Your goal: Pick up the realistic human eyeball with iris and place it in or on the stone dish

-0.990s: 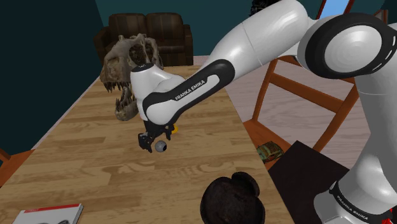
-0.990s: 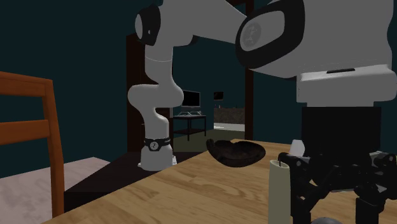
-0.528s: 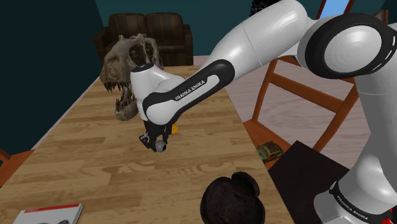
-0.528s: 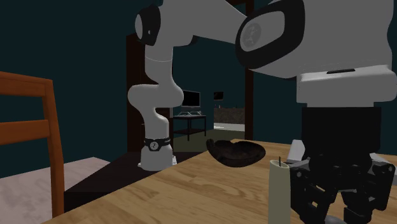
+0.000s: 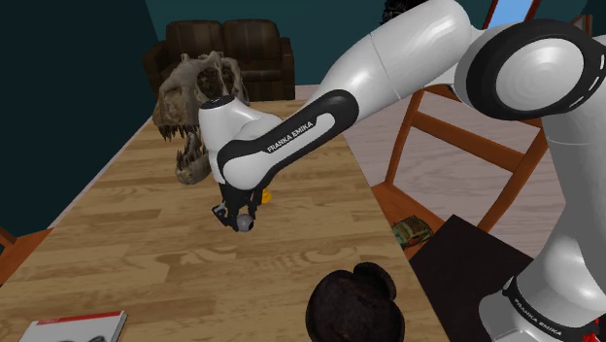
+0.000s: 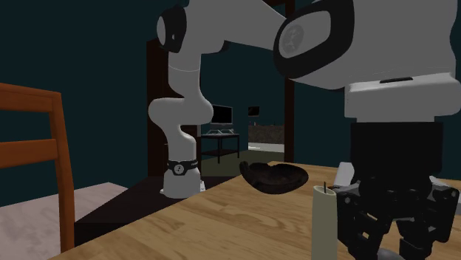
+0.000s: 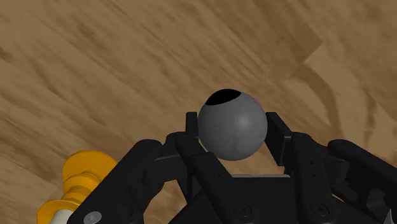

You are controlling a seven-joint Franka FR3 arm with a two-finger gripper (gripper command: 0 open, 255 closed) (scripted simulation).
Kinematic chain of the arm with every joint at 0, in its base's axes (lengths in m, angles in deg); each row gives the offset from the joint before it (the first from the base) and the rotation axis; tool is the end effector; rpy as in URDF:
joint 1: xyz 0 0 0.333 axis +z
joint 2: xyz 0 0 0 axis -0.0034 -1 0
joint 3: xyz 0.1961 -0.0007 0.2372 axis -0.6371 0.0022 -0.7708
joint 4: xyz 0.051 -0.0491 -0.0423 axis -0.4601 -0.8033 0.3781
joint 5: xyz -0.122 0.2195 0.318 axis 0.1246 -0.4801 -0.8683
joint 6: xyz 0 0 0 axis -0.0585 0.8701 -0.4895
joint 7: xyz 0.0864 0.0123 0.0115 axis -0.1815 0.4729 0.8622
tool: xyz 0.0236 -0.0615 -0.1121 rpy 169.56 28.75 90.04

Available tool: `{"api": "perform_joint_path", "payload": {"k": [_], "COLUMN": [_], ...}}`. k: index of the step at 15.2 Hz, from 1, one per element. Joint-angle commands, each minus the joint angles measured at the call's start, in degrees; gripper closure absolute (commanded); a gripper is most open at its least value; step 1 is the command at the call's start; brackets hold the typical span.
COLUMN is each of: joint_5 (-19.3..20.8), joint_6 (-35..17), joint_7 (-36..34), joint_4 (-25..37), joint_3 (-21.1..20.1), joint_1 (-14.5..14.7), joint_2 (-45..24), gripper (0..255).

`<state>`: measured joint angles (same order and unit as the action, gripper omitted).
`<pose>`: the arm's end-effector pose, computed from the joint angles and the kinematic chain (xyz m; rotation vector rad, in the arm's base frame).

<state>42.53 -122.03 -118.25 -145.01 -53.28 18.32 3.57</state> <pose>0.5923 0.3742 0.2423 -3.1290 -0.1920 0.0061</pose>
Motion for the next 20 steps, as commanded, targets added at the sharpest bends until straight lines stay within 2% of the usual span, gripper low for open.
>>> {"api": "perform_joint_path", "payload": {"k": [1, 20], "joint_5": [-0.21, -2.37], "joint_6": [0.81, 12.25], "joint_7": [0.12, 1.40], "joint_4": [0.15, 5.80], "joint_3": [-0.15, -1.47], "joint_1": [-0.10, -0.63], "joint_2": [0.69, 6.70], "gripper": [255, 255]}}
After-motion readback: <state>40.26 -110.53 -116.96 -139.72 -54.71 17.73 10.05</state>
